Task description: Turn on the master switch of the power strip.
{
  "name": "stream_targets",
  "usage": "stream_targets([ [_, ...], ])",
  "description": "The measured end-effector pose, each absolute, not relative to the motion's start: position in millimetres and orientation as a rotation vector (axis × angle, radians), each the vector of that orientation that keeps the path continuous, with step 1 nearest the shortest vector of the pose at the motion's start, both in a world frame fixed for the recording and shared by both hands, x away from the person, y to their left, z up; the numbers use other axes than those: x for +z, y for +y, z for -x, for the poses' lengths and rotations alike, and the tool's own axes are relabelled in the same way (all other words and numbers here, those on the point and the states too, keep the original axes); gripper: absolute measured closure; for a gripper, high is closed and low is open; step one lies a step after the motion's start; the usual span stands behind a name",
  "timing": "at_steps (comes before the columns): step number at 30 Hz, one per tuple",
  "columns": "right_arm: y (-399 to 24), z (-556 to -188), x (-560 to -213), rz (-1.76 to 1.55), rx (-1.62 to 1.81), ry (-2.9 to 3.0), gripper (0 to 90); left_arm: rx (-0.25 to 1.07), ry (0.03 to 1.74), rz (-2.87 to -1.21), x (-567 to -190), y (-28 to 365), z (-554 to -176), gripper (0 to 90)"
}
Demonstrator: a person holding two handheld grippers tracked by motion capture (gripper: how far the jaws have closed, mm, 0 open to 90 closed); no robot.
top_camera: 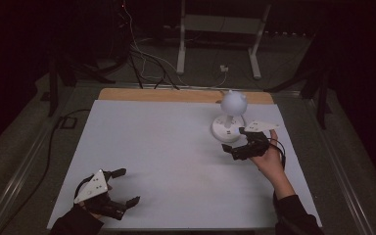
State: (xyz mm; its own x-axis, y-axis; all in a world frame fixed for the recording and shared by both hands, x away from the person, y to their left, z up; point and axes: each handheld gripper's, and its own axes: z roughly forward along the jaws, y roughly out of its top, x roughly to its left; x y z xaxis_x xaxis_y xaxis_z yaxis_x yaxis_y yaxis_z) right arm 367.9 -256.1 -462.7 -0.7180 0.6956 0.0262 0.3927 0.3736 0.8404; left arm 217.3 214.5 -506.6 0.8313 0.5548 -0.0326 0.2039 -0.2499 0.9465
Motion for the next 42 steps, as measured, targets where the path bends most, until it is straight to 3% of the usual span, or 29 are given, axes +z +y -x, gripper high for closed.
stream_targets([
  [42,-308,-265,-519,-0.956,1.222,2.430,0.0,0.370,0.566,-1.837,-507,213,-217,0.1],
])
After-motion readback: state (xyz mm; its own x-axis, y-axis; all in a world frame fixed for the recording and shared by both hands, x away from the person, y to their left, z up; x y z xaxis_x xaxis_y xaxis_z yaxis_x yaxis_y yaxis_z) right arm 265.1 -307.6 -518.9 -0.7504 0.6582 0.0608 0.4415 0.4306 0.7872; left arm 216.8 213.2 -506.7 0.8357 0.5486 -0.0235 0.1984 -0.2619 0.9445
